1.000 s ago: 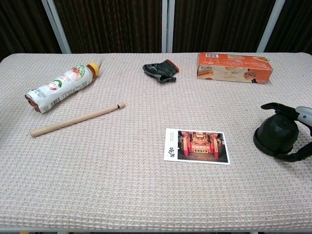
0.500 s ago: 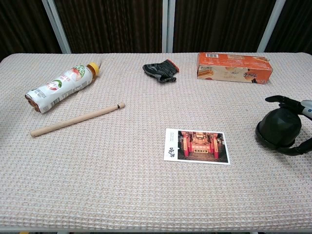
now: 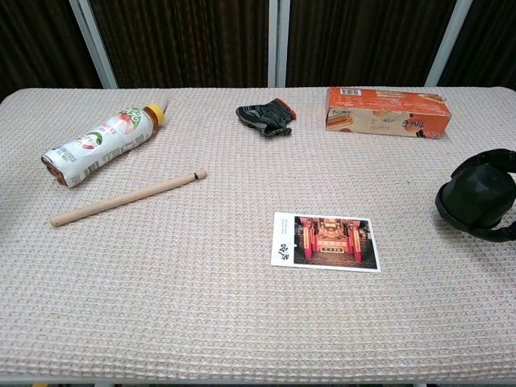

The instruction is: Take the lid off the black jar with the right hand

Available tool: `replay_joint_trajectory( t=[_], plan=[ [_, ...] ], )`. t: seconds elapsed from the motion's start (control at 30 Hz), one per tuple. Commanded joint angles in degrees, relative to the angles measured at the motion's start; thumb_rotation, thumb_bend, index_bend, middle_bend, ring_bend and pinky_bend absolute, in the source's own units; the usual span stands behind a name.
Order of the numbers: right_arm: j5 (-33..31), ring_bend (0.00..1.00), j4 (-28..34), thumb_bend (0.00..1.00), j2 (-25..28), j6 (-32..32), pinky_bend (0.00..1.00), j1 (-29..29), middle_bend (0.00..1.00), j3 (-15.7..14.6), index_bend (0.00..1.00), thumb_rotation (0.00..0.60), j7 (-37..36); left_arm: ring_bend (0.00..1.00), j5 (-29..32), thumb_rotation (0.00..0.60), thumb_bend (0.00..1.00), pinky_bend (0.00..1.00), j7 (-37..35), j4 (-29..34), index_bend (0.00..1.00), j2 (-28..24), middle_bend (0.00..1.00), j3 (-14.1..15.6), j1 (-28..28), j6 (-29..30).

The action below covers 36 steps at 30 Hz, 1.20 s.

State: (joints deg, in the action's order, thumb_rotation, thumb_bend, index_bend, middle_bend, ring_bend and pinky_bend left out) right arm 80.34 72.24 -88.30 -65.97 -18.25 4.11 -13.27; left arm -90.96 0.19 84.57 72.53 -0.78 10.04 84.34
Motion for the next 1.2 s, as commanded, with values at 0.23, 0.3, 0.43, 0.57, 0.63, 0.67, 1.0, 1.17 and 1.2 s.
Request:
replay_joint_trajectory(
  t=[0.23,0.3,0.43,0.57,0.63,0.67,1.0,1.17,1.2],
  plan=[
    [1.1,0.04,2.8,0.20,2.7,-2.4,0.00,-0.5,0.46,1.7,0.40,0.600,1.2,0.00,-0.3,0.600,0.13,0.15,0.0,0.1,0.14,-0.1,0.11,0.0,0.2,0.0],
    [2.2,0.04,5.5,0.21,4.4,-4.3,0.00,-0.7,0.46,2.5,0.40,0.600,1.8,0.00,-0.4,0.600,0.13,0.15,0.0,0.3,0.14,-0.1,0.11,-0.1,0.2,0.1],
    [5.4,0.04,13.0,0.21,9.1,-9.3,0.00,-0.5,0.46,4.2,0.40,0.600,3.2,0.00,-0.4,0.600,0.13,0.15,0.2,0.5,0.14,-0.2,0.11,-0.1,0.2,0.2],
    [9.4,0.05,21.8,0.21,14.6,-15.5,0.00,0.0,0.46,6.6,0.40,0.600,5.8,0.00,-0.4,0.600,0.13,0.15,0.5,0.8,0.14,-0.3,0.11,0.0,0.3,0.0],
    [11.5,0.05,26.5,0.21,17.6,-18.2,0.00,0.4,0.46,7.6,0.40,0.600,7.6,0.00,-0.4,0.600,0.13,0.15,0.8,1.0,0.14,-0.3,0.11,-0.1,0.3,-0.1],
    [12.3,0.05,28.1,0.21,18.7,-19.2,0.00,0.7,0.46,7.9,0.40,0.600,8.4,0.00,-0.4,0.600,0.13,0.15,0.9,1.1,0.14,-0.2,0.11,-0.1,0.4,-0.1],
    [-9.2,0.05,18.5,0.21,14.1,1.6,0.00,-2.7,0.47,4.7,0.42,0.600,22.4,0.00,-0.7,0.600,0.13,0.15,0.7,1.5,0.14,-0.4,0.11,0.2,0.4,-0.2],
    [-6.9,0.07,19.4,0.23,12.0,-0.3,0.00,-3.9,0.46,6.1,0.42,0.600,20.6,0.00,-0.5,0.600,0.13,0.15,0.0,1.3,0.14,-0.7,0.11,0.1,0.1,0.3],
    [-4.6,0.07,21.3,0.23,12.4,-2.8,0.00,-3.5,0.46,6.6,0.42,0.600,19.5,0.00,-0.5,0.600,0.13,0.15,-0.2,1.3,0.14,-0.7,0.11,0.1,0.1,0.2]
  ],
)
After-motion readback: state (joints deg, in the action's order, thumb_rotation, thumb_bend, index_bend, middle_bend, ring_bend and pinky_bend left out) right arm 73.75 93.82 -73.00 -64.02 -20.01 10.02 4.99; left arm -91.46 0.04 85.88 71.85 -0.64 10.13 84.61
